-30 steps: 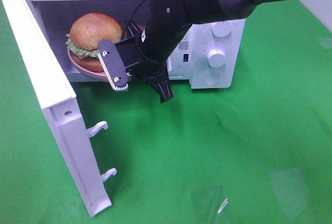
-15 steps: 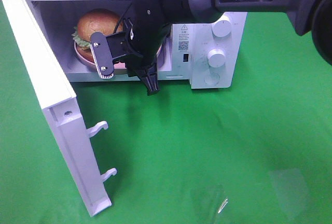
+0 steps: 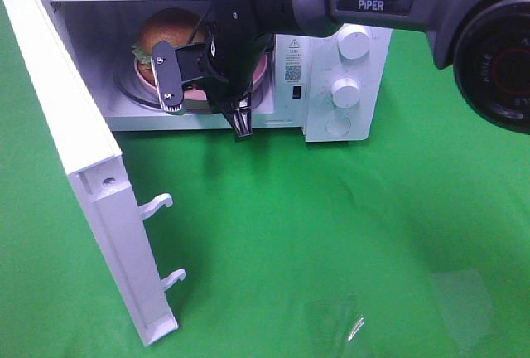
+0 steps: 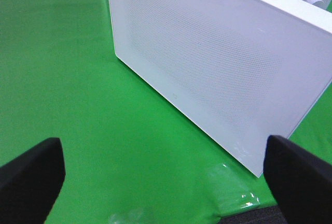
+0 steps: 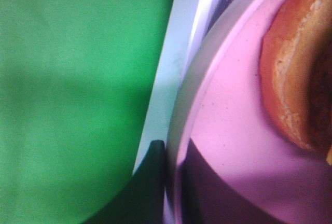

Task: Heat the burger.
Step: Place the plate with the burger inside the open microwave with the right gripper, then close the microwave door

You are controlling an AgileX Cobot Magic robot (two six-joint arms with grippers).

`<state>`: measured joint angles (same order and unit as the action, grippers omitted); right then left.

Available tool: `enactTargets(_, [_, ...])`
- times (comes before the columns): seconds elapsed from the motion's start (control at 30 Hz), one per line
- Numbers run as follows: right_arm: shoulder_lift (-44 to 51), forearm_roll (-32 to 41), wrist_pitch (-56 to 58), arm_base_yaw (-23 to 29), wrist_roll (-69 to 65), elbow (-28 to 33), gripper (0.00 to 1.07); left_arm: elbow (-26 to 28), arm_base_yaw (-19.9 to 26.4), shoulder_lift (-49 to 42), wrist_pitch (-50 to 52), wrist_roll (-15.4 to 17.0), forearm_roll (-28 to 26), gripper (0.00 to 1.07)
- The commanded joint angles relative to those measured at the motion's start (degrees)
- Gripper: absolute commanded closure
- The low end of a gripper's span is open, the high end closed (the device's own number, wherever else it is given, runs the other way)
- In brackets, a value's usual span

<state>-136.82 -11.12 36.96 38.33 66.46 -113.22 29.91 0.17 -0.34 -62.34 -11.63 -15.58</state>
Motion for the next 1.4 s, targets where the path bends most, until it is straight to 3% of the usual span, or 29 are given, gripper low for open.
enactTargets(0.03, [0.52,-0.92,-1.89,-0.29,-0.86,-0.92,1.07,-0.23,-0.23,-0.92,0.74,-0.11,-0.06,0.09])
enactTargets(0.4, [0.46,-1.89,-2.29,-0.29,-1.83,-0.92,1.01,-0.23,-0.23,-0.92,0.74,-0.11,-0.06,0.09])
enactTargets(0.53, [0.46,-2.18,-2.81,0.52,-1.83,-0.92,0.90,-0.23,-0.23,-0.92,0.74,-0.11,-0.06,0.09])
enactTargets(0.7, [0.46,-2.18,-3.04,1.15,-1.83,-0.92,0.84,-0.23,-0.23,-0.92,0.74,-0.11,-0.06,0.09])
enactTargets(0.9, [0.52,-2.23,-2.75,1.78,-4.30,-0.92,0.67,-0.23,-0.23,-0.92,0.74,-0.11,-0.06,0.09])
enactTargets(1.3, [2.06,-1.95,4.47,1.89,-8.48,-0.63,0.63,-0.23,-0.23,-0.92,0.74,-0.11,-0.06,0.09])
enactTargets(1.4, [4.58,-1.55,4.47,1.89,-9.17,2.35,0.57,-0.23,-0.23,-0.92,0.74,-0.11,-0.06,0.09])
